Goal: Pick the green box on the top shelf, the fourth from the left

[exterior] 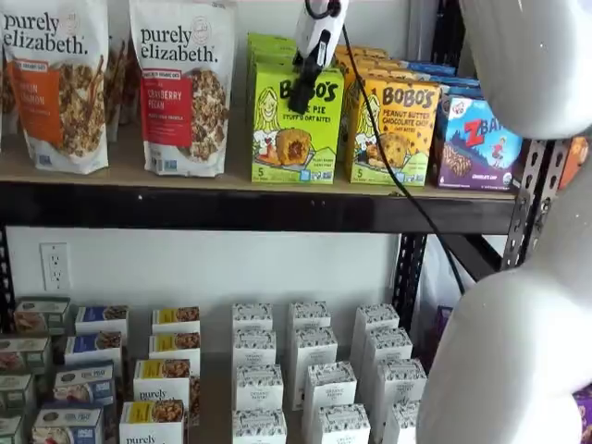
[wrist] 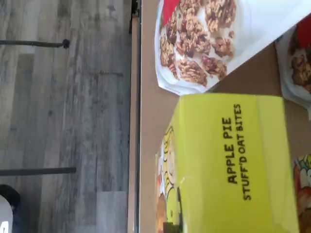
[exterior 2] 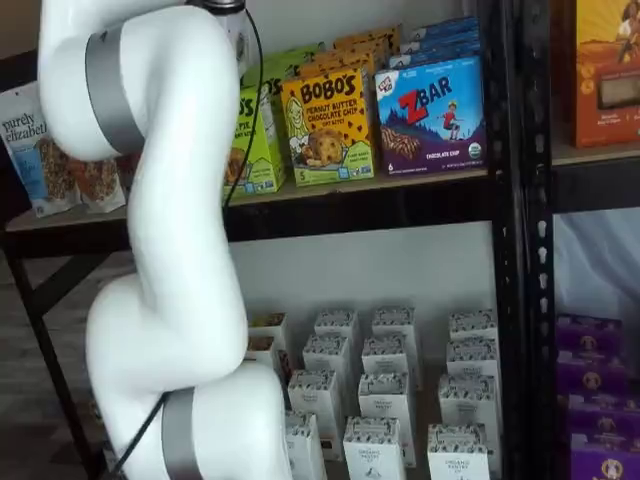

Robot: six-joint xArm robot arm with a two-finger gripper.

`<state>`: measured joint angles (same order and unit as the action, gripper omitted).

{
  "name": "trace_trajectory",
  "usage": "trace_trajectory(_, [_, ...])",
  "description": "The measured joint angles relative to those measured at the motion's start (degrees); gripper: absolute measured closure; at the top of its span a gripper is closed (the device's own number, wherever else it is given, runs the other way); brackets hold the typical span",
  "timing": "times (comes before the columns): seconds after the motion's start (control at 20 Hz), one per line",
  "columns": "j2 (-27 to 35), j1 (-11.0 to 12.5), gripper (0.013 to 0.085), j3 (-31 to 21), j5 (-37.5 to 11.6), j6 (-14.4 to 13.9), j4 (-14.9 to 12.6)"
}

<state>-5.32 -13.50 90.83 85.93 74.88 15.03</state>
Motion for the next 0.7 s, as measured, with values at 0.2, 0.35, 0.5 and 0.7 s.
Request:
trace_trajectory(0.2, [-0.18,-0.13,0.0650,-0.16,-0.20,-0.13,0.09])
trace_trajectory(0.35, [0.21,-0.08,0.0650,0.61,0.83,-0.17,0.24])
trace_trajectory(0.5, [0.49,-0.06,0.0650,1.19,1.73,-0.24,0.12])
trace_trajectory(0.7, [1.16,-0.10,0.0650,2.53,3.97,-0.40,0.02])
